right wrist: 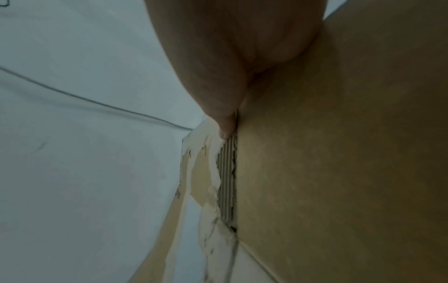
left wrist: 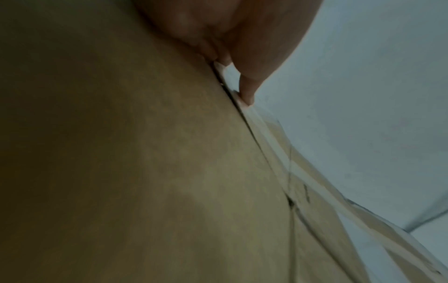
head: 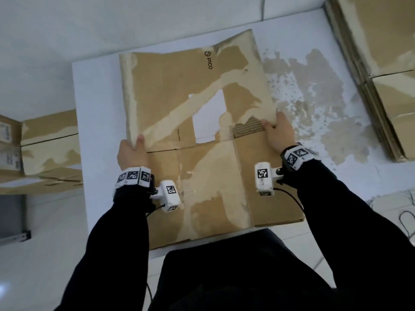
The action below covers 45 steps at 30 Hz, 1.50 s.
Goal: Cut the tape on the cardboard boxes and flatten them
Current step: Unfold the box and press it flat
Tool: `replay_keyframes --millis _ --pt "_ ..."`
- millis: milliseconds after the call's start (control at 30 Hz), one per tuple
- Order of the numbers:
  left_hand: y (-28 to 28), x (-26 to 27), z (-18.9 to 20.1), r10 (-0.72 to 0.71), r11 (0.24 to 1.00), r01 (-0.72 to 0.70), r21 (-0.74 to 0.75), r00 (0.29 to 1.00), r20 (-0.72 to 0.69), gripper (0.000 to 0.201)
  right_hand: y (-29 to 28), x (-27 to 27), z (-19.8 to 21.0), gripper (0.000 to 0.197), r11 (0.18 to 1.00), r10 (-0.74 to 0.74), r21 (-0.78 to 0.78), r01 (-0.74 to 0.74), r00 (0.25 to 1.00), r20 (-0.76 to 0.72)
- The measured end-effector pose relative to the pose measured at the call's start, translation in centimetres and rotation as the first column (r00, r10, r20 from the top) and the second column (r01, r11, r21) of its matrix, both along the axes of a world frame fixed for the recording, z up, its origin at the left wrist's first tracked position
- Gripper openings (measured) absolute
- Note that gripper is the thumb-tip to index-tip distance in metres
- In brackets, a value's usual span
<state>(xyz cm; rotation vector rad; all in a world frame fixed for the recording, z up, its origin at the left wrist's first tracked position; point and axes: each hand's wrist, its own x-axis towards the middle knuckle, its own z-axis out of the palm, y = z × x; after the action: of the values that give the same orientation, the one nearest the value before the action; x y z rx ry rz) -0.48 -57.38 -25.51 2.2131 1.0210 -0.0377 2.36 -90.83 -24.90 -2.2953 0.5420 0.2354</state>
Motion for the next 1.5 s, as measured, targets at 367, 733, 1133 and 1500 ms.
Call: replay_keyframes --millis 367,733,1133,1500 --pt "-12.4 1.7 7.2 0.026 0.999 -0.037 0.026 0.941 0.337 0.037 -14.0 2.9 7.9 0.031 0.995 0.079 0.036 -0.093 0.952 0.297" --pt "-43.7 3.8 11.9 0.001 0.968 0.114 -0.222 0.888 0.459 0.03 -46.0 5.6 13.3 0.04 0.999 -0.014 0.04 0.002 0.949 0.316" --pt "-63.7 10.9 5.7 -0.17 0.928 0.283 -0.241 0.9 0.402 0.045 -62.2 10.2 7.1 0.04 0.96 -0.049 -0.253 0.12 0.962 0.27" --pt "-63.6 11.2 1.4 -0.593 0.799 0.597 -0.072 0.765 -0.251 0.114 -53.9 4.5 1.9 0.111 0.899 0.244 -0.239 -0.367 0.873 -0.421"
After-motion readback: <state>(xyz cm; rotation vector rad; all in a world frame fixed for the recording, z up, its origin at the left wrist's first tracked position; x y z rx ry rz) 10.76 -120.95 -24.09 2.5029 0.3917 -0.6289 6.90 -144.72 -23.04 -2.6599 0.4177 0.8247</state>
